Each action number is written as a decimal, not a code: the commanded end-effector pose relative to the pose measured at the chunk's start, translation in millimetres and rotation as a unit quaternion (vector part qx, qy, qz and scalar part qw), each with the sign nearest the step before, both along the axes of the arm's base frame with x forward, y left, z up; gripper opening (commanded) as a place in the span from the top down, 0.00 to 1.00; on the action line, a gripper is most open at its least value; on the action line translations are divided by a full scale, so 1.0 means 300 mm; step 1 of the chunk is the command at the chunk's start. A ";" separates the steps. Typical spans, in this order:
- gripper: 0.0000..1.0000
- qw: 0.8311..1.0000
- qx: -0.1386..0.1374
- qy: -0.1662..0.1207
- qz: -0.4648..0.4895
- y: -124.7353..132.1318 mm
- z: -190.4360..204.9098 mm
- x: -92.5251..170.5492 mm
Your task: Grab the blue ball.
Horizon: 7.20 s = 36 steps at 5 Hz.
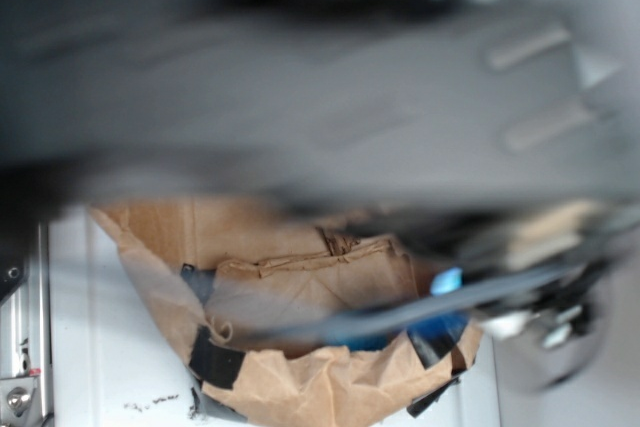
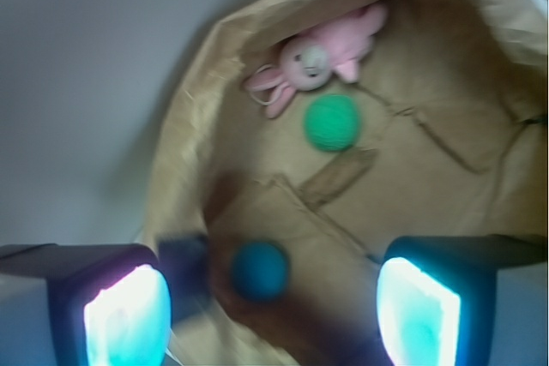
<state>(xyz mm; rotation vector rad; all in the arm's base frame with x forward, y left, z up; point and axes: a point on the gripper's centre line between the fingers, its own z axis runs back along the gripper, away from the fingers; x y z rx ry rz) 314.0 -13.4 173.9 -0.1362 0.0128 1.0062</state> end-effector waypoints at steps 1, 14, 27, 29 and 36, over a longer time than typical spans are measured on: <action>0.00 0.995 -0.003 0.033 0.091 0.134 -0.119 0.097; 0.00 0.999 -0.032 -0.031 -0.007 0.127 -0.209 0.050; 0.00 0.984 -0.103 0.037 0.139 -0.065 -0.334 -0.090; 0.00 0.983 -0.071 0.074 0.154 -0.175 -0.430 -0.103; 1.00 0.979 -0.081 0.056 0.178 -0.204 -0.504 -0.070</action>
